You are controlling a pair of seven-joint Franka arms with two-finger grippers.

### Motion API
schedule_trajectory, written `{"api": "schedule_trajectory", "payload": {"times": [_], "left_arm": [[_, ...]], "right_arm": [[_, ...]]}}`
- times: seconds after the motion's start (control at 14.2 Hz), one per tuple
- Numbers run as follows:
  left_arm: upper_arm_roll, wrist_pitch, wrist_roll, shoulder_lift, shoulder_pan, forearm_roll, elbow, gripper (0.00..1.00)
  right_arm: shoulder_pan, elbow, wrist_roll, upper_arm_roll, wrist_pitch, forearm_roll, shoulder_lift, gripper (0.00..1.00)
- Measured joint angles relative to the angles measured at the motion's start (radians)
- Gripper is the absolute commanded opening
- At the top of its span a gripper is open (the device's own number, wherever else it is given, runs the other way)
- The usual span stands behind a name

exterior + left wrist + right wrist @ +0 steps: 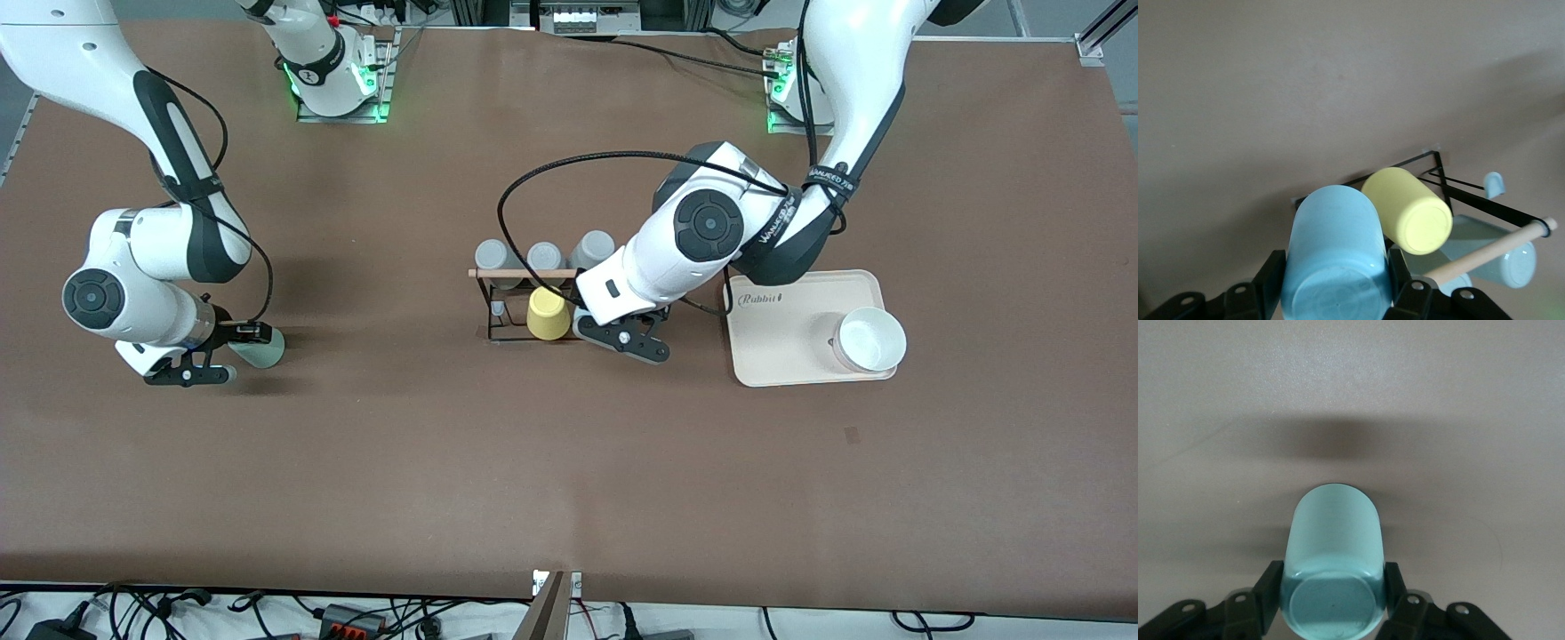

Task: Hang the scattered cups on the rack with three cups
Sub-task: 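Hang the blue cup on a rack peg while the right gripper grasps the teal cup, then release the blue cup while the right gripper carries the teal cup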

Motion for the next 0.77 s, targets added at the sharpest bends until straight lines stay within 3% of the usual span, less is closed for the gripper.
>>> {"api": "schedule_trajectory", "payload": {"times": [0.28,0.77], "left_arm": [[-0.001,-0.007,-0.001,0.0,-0.023,-0.008,0.0,0.0],[0.003,-0.011,0.001,0.05,-0.043,0.008,-0.002,0.03]], "right_arm": [[0.0,0.029,-0.002,0.011,-0.043,0.0,-0.018,0.39],[0.004,0.232,-0.002,0.105,-0.296,0.05,-0.048,0.4]]}}
